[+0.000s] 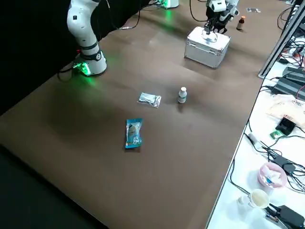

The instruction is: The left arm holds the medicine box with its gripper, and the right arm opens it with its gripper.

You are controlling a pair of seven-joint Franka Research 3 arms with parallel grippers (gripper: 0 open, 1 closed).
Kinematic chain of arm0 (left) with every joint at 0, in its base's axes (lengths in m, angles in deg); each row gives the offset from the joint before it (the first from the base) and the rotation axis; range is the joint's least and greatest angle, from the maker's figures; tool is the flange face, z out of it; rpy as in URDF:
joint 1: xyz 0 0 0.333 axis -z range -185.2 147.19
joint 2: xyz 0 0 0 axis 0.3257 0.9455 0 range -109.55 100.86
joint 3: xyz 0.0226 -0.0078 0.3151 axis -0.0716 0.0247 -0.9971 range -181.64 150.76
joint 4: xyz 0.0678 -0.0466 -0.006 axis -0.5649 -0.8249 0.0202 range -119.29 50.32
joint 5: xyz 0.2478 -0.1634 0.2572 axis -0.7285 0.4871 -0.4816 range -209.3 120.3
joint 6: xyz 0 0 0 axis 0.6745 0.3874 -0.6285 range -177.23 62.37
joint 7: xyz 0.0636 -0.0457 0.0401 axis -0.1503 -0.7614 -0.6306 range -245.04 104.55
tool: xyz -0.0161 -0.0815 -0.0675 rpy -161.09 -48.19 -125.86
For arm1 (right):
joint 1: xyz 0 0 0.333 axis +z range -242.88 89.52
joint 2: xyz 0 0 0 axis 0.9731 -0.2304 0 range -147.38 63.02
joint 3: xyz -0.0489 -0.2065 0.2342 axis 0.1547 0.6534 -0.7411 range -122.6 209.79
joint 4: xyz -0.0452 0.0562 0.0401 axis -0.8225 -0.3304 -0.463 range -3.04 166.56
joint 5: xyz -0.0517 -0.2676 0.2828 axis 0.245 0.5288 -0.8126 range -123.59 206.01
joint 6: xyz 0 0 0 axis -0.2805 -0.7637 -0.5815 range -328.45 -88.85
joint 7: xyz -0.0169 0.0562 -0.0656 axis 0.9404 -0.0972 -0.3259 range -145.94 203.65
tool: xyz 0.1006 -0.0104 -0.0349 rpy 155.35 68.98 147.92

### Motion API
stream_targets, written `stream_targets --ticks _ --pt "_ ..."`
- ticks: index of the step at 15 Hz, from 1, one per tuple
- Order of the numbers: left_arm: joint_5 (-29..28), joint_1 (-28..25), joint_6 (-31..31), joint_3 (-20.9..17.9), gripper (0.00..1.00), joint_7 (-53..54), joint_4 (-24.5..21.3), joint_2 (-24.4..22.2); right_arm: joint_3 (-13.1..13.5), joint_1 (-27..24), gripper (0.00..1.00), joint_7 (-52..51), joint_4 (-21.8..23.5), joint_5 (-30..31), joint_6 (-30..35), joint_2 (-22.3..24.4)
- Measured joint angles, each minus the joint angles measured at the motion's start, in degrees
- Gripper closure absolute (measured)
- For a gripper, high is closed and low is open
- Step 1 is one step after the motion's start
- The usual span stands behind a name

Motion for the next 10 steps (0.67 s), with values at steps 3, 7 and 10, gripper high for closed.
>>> stream_targets --ticks 3,7,10 --pt "0.0 -0.05 -0.03 0.0 0.7 0.0 0.01 0.0 -0.33 -1.96 0.88 -0.01 -0.47 -1.46 2.63 1.07" --pt "0.0 -0.08 -0.04 0.01 0.7 0.0 0.02 -0.01 -0.64 -4.49 0.91 -0.4 -0.41 -4.73 5.2 1.8" --pt "0.0 -0.09 -0.04 0.01 0.7 0.0 0.03 -0.01 -0.94 -5.85 0.91 -1.09 -0.4 -5.88 6.5 2.0"
